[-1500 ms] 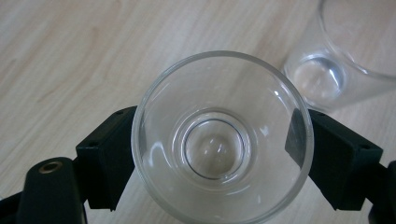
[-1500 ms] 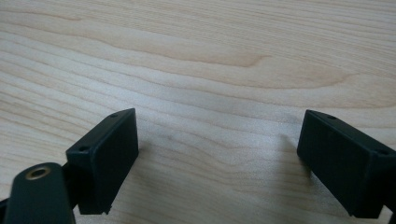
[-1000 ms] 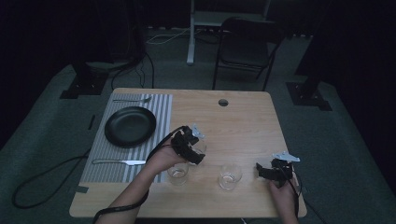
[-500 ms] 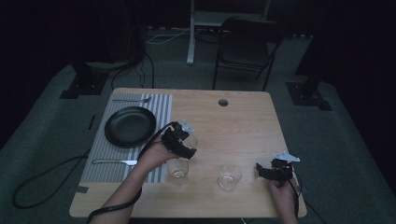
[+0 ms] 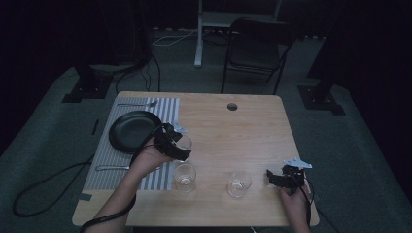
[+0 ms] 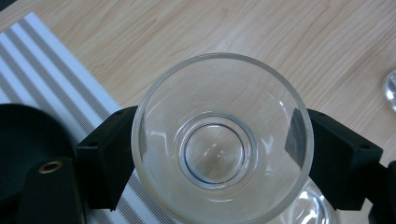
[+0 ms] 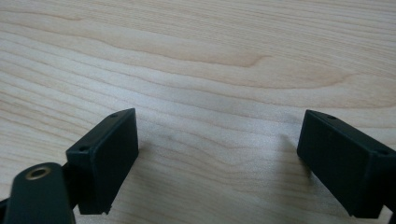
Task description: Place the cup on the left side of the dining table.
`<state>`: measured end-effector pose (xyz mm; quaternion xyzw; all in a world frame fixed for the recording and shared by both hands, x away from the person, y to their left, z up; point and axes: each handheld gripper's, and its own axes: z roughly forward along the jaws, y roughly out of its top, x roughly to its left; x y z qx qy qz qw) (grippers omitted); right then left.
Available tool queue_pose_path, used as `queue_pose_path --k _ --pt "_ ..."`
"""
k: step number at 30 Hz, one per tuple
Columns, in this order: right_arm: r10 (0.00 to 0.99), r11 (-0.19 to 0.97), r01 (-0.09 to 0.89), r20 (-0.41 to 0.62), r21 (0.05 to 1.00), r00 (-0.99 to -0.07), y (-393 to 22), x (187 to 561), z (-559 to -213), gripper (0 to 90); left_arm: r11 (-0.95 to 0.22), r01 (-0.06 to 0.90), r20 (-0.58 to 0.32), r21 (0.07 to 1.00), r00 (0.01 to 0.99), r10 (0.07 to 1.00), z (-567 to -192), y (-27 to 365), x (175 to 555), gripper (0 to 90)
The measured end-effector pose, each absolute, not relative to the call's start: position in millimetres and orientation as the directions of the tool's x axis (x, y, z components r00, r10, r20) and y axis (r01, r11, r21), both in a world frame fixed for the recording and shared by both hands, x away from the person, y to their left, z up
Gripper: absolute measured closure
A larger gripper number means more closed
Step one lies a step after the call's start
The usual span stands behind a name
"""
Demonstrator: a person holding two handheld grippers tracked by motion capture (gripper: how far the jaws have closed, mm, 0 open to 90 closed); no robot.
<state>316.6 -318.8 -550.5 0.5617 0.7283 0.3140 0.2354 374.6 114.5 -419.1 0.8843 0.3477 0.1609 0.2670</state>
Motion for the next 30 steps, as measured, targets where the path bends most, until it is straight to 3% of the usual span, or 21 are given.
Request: queue_pose_path --k 30 --pt "0.966 0.171 0.671 0.011 0.721 -0.258 -319 317 -550 12.1 -0.561 0.625 0.103 0.544 0.613 0.783 -438 176 385 18.3"
